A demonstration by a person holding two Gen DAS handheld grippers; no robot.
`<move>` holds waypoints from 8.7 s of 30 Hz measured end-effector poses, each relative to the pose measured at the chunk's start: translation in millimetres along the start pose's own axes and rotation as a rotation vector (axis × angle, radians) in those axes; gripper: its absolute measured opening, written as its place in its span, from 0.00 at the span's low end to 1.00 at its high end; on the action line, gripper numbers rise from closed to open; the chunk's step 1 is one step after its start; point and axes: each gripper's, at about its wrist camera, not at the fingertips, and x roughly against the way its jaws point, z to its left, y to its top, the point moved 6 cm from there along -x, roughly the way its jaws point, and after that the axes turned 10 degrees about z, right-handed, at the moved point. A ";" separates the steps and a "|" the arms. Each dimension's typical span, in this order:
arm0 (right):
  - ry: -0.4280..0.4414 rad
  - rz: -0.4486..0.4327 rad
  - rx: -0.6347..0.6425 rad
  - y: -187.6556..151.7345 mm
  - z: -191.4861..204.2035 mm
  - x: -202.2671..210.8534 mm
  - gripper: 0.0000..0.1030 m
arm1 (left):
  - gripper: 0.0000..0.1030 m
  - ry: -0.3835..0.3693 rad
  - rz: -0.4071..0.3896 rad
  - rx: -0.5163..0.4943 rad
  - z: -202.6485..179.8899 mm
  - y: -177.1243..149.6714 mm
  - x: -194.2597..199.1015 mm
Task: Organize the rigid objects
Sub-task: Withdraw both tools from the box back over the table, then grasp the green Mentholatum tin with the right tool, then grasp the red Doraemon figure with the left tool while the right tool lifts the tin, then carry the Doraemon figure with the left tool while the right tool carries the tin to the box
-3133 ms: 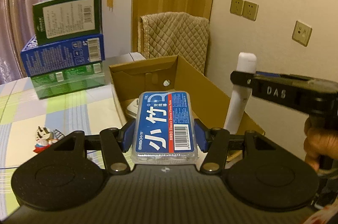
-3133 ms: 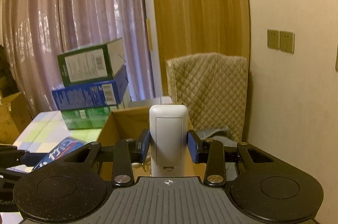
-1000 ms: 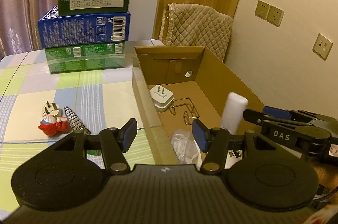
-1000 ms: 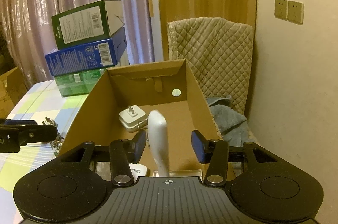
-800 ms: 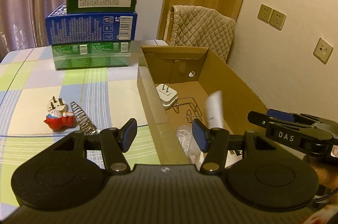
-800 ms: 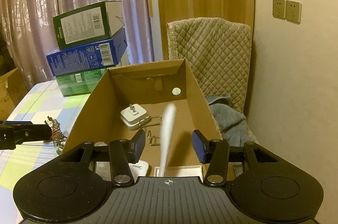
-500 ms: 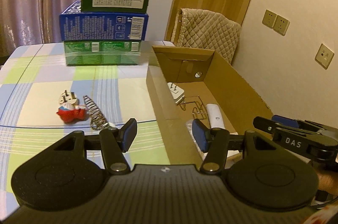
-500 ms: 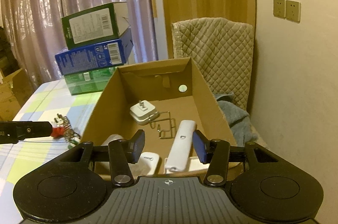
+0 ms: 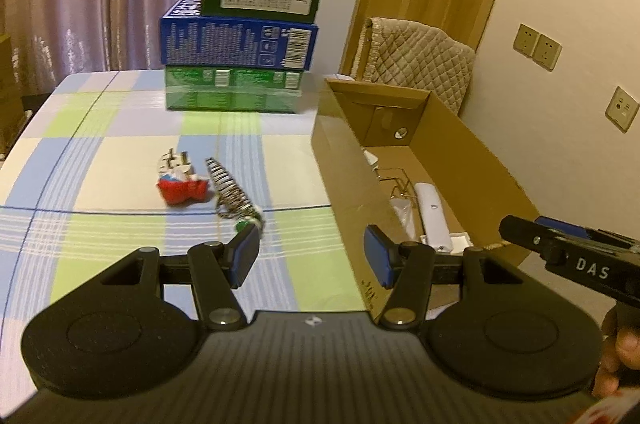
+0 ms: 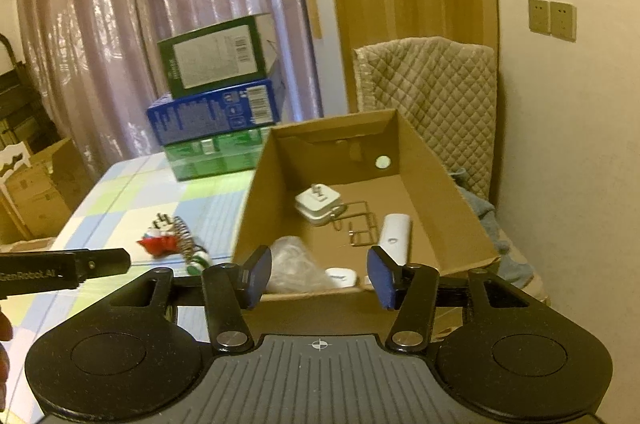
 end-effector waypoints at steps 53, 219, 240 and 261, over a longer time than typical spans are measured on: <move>0.141 0.101 0.204 -38.6 135.8 -79.4 0.57 | 0.59 0.140 0.030 0.009 147.8 -16.9 -7.5; 0.037 0.040 0.139 -78.7 95.5 -13.8 0.36 | 0.38 0.009 0.069 -0.021 52.0 -77.9 31.7; -0.017 0.000 0.069 -57.4 41.2 9.8 0.36 | 0.38 -0.104 0.036 -0.040 4.4 -51.9 37.3; -0.067 -0.025 0.021 34.1 -69.9 -21.0 0.36 | 0.38 -0.221 0.017 -0.156 -101.6 37.8 -24.2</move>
